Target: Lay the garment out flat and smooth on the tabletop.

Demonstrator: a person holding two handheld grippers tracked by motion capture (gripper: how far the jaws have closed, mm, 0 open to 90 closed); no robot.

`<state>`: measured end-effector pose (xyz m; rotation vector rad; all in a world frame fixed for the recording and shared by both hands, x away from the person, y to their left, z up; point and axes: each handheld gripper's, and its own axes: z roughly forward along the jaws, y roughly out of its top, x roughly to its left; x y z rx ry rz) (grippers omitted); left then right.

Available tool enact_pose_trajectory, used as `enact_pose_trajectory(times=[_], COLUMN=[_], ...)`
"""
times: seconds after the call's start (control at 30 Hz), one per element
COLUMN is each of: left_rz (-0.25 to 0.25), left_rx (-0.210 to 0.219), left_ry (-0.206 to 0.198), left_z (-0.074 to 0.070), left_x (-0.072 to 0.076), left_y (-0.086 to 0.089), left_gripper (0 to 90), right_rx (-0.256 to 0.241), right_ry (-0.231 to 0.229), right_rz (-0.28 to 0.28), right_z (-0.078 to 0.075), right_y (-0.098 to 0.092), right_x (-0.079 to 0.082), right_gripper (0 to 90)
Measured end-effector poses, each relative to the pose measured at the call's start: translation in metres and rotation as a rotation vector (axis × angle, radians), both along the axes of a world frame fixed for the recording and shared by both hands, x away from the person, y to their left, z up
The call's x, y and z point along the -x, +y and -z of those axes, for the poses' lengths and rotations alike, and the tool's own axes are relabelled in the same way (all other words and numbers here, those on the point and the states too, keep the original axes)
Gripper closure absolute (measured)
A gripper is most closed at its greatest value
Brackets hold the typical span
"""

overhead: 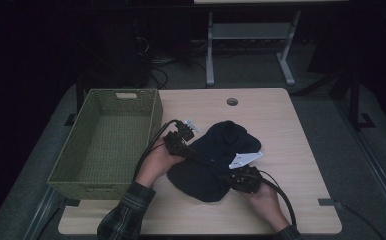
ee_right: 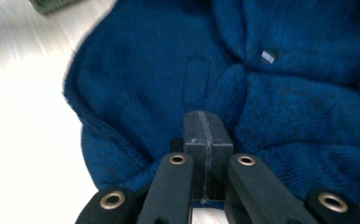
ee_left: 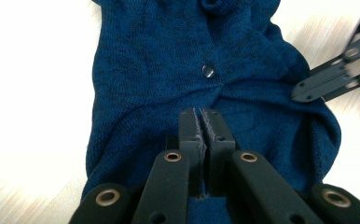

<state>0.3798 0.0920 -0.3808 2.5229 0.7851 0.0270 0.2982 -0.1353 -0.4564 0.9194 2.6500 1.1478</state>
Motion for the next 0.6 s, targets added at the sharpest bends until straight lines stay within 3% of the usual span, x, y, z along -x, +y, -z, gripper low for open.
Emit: enact_pose_trajectory(times=[0.07, 0.3, 0.6], left_rz=[-0.001, -0.004, -0.005], left_rx=[0.0, -0.003, -0.005], left_ry=[0.003, 0.0, -0.002], left_z=[0.0, 0.001, 0.003], left_x=[0.0, 0.0, 0.0], left_y=[-0.001, -0.002, -0.004], left_gripper=[87.7, 87.7, 87.7], right_rx=[0.032, 0.051, 0.077], right_ry=[0.01, -0.002, 0.023], right_rz=[-0.005, -0.02, -0.017], right_z=[0.006, 0.008, 0.005], right_y=[0.003, 0.002, -0.027], right_x=[-0.001, 0.001, 0.002], right_gripper=[90.0, 90.0, 90.0])
